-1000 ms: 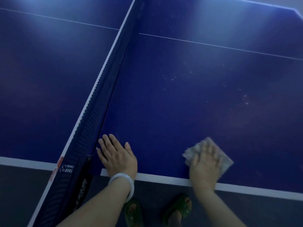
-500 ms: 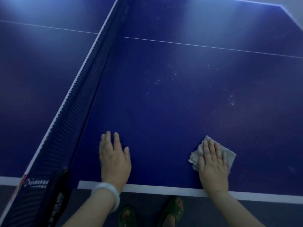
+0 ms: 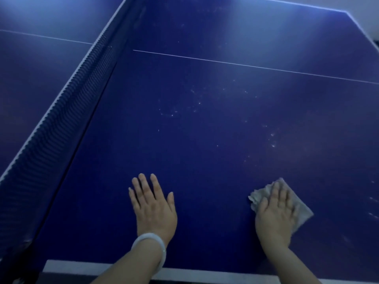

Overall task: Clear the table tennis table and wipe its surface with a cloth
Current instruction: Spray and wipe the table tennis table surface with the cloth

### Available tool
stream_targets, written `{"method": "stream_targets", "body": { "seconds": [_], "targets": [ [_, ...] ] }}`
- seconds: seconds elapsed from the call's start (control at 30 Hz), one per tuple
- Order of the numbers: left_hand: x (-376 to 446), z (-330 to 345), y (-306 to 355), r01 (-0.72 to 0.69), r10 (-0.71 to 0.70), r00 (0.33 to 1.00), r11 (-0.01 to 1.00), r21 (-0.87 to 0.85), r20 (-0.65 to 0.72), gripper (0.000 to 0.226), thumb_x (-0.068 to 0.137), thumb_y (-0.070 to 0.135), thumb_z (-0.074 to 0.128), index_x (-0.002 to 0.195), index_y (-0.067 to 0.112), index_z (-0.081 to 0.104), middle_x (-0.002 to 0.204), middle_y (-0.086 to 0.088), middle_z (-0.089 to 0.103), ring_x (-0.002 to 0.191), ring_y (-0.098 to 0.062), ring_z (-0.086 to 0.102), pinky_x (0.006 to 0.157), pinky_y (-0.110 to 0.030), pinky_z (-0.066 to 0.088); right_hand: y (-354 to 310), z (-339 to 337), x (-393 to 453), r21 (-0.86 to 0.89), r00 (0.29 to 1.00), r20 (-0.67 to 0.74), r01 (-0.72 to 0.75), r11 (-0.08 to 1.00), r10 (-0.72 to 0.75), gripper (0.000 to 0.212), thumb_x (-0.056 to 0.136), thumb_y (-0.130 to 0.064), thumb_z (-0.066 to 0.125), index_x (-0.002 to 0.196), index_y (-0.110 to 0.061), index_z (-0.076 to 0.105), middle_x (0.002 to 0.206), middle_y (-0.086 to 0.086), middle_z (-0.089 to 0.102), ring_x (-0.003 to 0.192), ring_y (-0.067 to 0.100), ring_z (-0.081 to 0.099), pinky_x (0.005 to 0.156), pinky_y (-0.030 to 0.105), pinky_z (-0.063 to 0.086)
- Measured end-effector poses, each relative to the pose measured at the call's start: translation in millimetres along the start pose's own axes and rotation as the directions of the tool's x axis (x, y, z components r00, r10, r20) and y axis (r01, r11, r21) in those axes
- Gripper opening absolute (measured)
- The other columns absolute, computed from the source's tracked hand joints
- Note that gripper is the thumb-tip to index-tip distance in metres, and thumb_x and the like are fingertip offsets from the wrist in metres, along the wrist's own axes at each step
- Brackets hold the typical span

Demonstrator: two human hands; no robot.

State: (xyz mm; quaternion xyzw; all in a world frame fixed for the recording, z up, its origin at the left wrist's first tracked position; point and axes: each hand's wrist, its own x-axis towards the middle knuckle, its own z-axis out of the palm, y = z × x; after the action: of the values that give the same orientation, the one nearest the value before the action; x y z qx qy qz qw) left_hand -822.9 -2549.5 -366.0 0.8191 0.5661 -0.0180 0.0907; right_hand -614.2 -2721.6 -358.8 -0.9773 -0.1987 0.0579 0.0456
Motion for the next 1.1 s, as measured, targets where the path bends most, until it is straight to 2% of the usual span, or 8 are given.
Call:
{"method": "stream_targets", "body": {
  "seconds": [0.1, 0.23, 0.37, 0.63, 0.8, 0.97, 1.03, 1.1],
  "targets": [
    [0, 0, 0, 0.006, -0.007, 1.000, 1.000, 0.024, 0.011, 0.074, 0.094, 0.047, 0.008, 0.151, 0.001, 0.017, 0.158, -0.026, 0.012, 0.148, -0.039, 0.008, 0.119, -0.056, 0.011, -52, 11, -18, -0.007, 0.973, 0.023, 0.229, 0.973, -0.229, 0.059, 0.103, -0.028, 0.021, 0.154, -0.015, -0.006, 0.163, 0.006, -0.008, 0.151, 0.023, -0.008, 0.122, 0.048, 0.003],
    [1, 1, 0, 0.021, -0.022, 1.000, 0.998, 0.056, 0.011, 0.074, 0.094, 0.047, 0.011, 0.151, 0.002, 0.020, 0.158, -0.025, 0.014, 0.148, -0.038, 0.010, 0.119, -0.054, 0.013, -121, 20, -14, 0.033, 0.679, 0.090, 0.729, 0.683, -0.729, 0.058, 0.103, -0.035, 0.023, 0.157, -0.018, 0.006, 0.164, 0.000, -0.002, 0.151, 0.017, -0.007, 0.121, 0.046, 0.001],
    [1, 2, 0, 0.016, -0.016, 1.000, 0.997, 0.071, 0.000, 0.074, 0.095, 0.048, 0.009, 0.153, 0.004, 0.018, 0.159, -0.023, 0.012, 0.149, -0.036, 0.007, 0.120, -0.053, 0.011, -141, 13, 51, -0.008, 0.513, 0.179, 0.854, 0.520, -0.840, 0.057, 0.103, -0.040, 0.015, 0.156, -0.023, 0.003, 0.162, -0.007, -0.008, 0.149, 0.010, -0.014, 0.122, 0.043, -0.009],
    [0, 2, 0, 0.019, -0.019, 1.000, 0.998, 0.062, -0.011, 0.072, 0.095, 0.048, 0.005, 0.154, 0.006, 0.012, 0.161, -0.021, 0.006, 0.150, -0.033, 0.000, 0.121, -0.051, 0.007, -10, -8, 124, 0.002, 0.985, 0.088, 0.150, 0.989, -0.149, 0.059, 0.100, -0.038, 0.010, 0.156, -0.023, 0.000, 0.163, -0.007, -0.009, 0.149, 0.012, -0.011, 0.122, 0.048, -0.006],
    [0, 0, 2, 0.021, -0.021, 1.000, 0.998, 0.059, -0.010, 0.073, 0.095, 0.048, 0.007, 0.154, 0.006, 0.014, 0.160, -0.022, 0.007, 0.150, -0.034, 0.002, 0.121, -0.051, 0.006, -56, 6, 45, 0.011, 0.978, 0.038, 0.205, 0.979, -0.205, 0.061, 0.102, -0.035, 0.020, 0.156, -0.016, 0.001, 0.164, 0.004, -0.003, 0.151, 0.023, -0.005, 0.121, 0.051, 0.000],
    [-1, -1, 3, 0.016, -0.016, 1.000, 0.998, 0.054, -0.014, 0.071, 0.097, 0.047, 0.007, 0.154, 0.006, 0.012, 0.161, -0.022, 0.007, 0.150, -0.035, 0.002, 0.122, -0.050, 0.002, -66, 10, -14, 0.040, 0.533, 0.108, 0.841, 0.540, -0.839, 0.057, 0.102, -0.038, 0.028, 0.155, -0.020, 0.019, 0.164, -0.002, 0.011, 0.151, 0.015, 0.004, 0.121, 0.046, 0.006],
    [-2, -2, 3, 0.024, -0.023, 1.000, 0.999, 0.045, -0.010, 0.068, 0.099, 0.045, 0.007, 0.155, 0.007, 0.011, 0.161, -0.021, 0.005, 0.150, -0.034, -0.001, 0.122, -0.050, 0.002, -34, 4, 1, -0.028, 0.571, 0.107, 0.820, 0.572, -0.814, 0.056, 0.101, -0.037, 0.027, 0.155, -0.020, 0.021, 0.163, -0.003, 0.011, 0.151, 0.015, 0.007, 0.120, 0.045, 0.005],
    [-2, -5, 3, 0.027, -0.028, 1.000, 0.999, 0.043, 0.010, 0.073, 0.094, 0.048, 0.007, 0.155, 0.007, 0.008, 0.161, -0.021, 0.002, 0.150, -0.034, -0.004, 0.121, -0.050, 0.001, 4, 0, 22, -0.076, 0.806, 0.065, 0.592, 0.802, -0.588, 0.057, 0.102, -0.034, 0.020, 0.156, -0.019, 0.010, 0.163, -0.002, 0.001, 0.151, 0.015, 0.000, 0.122, 0.044, -0.002]
  ]
}}
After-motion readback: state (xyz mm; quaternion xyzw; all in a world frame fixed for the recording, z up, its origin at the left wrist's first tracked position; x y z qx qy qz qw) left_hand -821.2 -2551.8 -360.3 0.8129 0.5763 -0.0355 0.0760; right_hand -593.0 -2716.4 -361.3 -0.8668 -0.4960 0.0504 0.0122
